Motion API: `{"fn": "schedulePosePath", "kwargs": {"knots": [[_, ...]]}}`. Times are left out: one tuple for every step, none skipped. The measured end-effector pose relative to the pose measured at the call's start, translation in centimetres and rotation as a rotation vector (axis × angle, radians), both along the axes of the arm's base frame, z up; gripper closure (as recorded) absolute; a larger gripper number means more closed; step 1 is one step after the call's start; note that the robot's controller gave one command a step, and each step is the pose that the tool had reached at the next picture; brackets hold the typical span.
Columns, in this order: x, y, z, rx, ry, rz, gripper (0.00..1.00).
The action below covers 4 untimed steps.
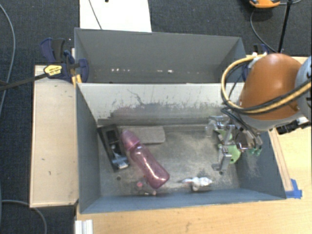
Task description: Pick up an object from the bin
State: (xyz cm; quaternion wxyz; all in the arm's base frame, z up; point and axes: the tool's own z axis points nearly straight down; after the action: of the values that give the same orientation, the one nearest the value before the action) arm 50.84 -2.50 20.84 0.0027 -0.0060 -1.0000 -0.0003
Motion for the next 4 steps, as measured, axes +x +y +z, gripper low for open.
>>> {"fn": "schedulePosePath", "kwargs": {"knots": [[0.1,0.0,0.4,0.000,-0.008,0.000,0.00],[-0.7,-3.4,-4.5,-0.001,-0.012,0.001,0.00],[-1.9,-2.1,-9.5,-0.001,-0.010,0.123,0.00],[-1.7,-1.7,-12.3,0.000,-0.009,0.269,0.00]]}}
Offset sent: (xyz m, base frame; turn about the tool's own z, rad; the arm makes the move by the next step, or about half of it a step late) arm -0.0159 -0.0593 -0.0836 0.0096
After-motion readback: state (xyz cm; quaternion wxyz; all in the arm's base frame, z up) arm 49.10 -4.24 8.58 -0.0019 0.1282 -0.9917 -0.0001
